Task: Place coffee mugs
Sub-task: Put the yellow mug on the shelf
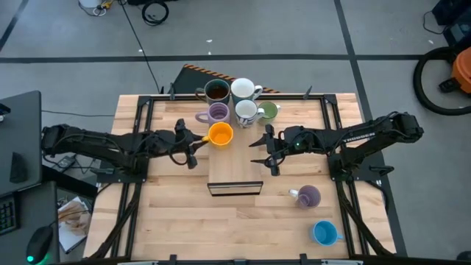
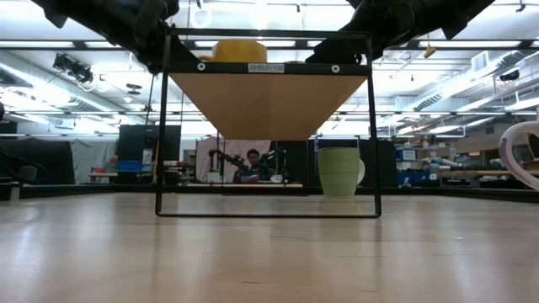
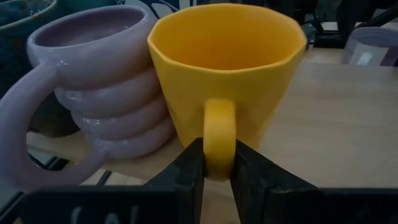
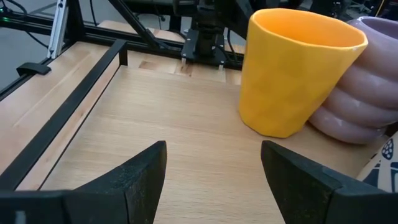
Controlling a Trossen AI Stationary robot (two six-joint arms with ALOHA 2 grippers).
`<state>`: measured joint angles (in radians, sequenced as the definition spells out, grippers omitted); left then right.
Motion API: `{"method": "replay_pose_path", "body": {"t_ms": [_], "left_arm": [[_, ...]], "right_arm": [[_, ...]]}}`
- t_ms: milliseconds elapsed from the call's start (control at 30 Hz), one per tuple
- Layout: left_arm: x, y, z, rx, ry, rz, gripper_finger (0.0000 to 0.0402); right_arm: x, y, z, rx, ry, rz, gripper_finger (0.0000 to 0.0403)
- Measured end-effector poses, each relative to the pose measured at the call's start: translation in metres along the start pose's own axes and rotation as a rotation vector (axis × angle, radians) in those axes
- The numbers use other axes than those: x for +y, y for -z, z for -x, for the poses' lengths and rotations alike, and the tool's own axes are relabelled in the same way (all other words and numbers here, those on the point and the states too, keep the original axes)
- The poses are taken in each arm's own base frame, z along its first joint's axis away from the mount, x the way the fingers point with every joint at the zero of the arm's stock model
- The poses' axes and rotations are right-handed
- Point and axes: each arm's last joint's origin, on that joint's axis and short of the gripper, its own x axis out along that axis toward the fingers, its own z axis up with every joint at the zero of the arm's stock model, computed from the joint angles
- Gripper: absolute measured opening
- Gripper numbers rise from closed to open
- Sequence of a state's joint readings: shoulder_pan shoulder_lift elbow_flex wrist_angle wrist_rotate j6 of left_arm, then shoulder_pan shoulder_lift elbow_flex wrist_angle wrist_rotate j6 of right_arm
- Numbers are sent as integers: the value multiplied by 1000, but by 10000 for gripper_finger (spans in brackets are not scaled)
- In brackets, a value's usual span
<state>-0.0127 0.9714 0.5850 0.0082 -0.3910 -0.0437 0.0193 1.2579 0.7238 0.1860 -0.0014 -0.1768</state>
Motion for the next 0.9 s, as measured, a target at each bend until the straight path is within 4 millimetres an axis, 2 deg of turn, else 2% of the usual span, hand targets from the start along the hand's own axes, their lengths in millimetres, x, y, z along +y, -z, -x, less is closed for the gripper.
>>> {"method": "replay_pose_path", "body": {"t_ms": [367,633,900], "left_arm": [[1,2,0,24,-13,-12,72],[2,3,0,28,-51,-28,116],[2,0,3,5,-41,-34,132]], "right_arm": [[0,0,0,1,0,-1,268],[0,2,0,19,-4,-16,268],[0,2,0,20,-3,-17,268]]}}
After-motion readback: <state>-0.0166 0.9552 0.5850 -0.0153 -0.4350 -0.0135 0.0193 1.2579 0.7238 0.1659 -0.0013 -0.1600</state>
